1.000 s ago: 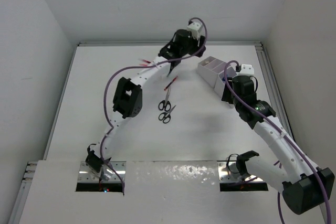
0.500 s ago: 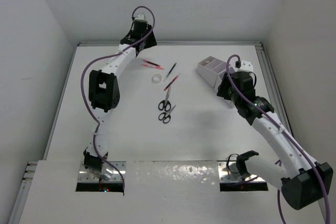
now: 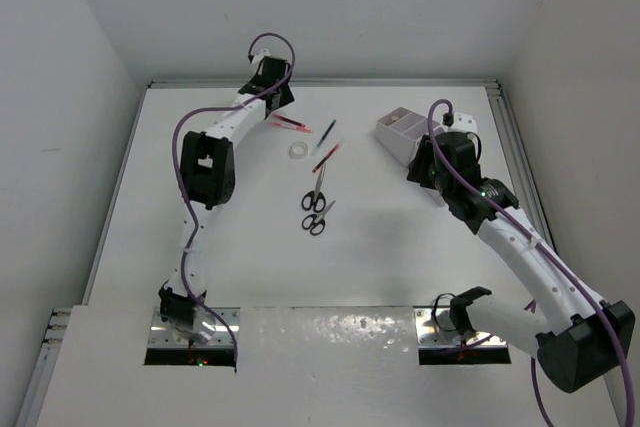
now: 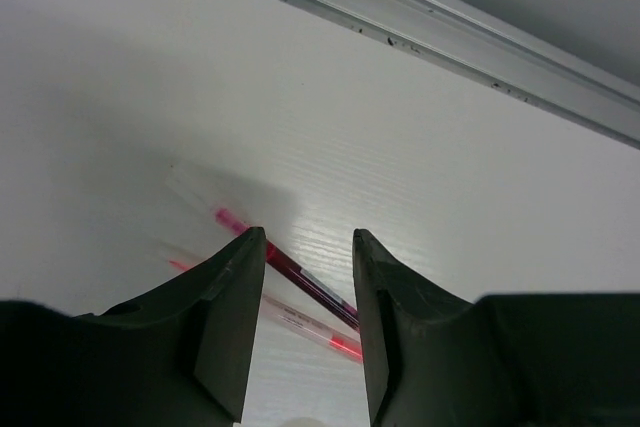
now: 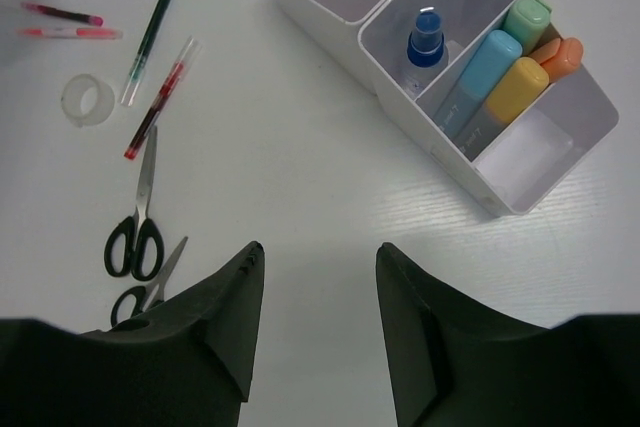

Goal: Sort the stationery into containers
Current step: Pick up the pen from the center of the board.

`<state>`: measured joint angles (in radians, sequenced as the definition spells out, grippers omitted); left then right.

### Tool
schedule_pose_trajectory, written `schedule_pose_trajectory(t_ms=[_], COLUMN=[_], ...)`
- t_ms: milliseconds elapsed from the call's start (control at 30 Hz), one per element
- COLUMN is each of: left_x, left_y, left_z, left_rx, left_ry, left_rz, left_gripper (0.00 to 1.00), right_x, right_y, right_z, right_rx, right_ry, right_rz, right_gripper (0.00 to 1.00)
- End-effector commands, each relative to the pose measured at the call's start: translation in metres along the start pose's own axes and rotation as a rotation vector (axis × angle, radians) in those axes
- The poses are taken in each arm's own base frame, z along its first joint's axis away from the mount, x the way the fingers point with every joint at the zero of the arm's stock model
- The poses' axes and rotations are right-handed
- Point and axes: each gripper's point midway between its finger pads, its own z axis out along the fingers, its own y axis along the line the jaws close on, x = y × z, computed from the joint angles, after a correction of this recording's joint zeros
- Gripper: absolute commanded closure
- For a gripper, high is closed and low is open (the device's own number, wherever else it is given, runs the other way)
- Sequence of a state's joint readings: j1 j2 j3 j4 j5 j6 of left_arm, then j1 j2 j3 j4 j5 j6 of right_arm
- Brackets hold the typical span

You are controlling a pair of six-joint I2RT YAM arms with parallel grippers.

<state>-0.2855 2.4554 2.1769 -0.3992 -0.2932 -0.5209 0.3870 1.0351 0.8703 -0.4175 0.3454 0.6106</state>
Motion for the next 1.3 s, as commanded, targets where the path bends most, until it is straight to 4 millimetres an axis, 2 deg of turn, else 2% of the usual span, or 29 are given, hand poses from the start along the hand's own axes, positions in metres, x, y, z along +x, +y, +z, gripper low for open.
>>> schedule_pose_trajectory(t_ms=[0, 233, 467, 667, 900, 1033, 1067, 1233, 1267], left_x=[-0.004, 0.019, 0.027, 0.038, 0.054, 0.056, 0.057, 0.057, 0.059], left_y=[0.003, 0.022, 0.026, 0.032, 0.038, 0.034, 0.034, 0.035, 0.036], left_z=[0.016, 0.024, 0.029, 0.025, 0.034, 0.042, 0.044, 0.05, 0.053], left_rx=[-0.004, -0.075, -0.09, -0.11, -0.12, -0.101, -0.102, -0.099, -0.101], left_ry=[-0.036, 0.004, 0.02, 0.057, 0.087, 0.077, 0.076, 0.062, 0.064], left_rz=[-0.03, -0.036, -0.047, -0.037, -0.041, -0.039, -0.039, -0.026, -0.022], left_gripper=[0.62, 0.62, 0.62, 0.62, 0.63, 0.74, 0.81, 0.92, 0.96], right_x=[-0.021, -0.019, -0.017, -0.017, -0.017, -0.018, -0.019, -0.022, -0.023], right_y=[0.007, 0.002, 0.001, -0.001, -0.001, -0.005, -0.006, -0.009, -0.009], right_z=[-0.008, -0.009, -0.01, -0.01, -0.011, -0.014, -0.016, -0.02, -0.02], right_rx=[0.007, 0.031, 0.041, 0.048, 0.05, 0.063, 0.067, 0.075, 0.075], right_ry=[-0.039, -0.041, -0.034, -0.041, -0.038, -0.045, -0.051, -0.066, -0.067], right_rz=[0.014, 0.023, 0.015, 0.016, 0.012, 0.014, 0.015, 0.019, 0.02], right_gripper=[0.52, 0.52, 0.53, 0.53, 0.53, 0.53, 0.53, 0.52, 0.53])
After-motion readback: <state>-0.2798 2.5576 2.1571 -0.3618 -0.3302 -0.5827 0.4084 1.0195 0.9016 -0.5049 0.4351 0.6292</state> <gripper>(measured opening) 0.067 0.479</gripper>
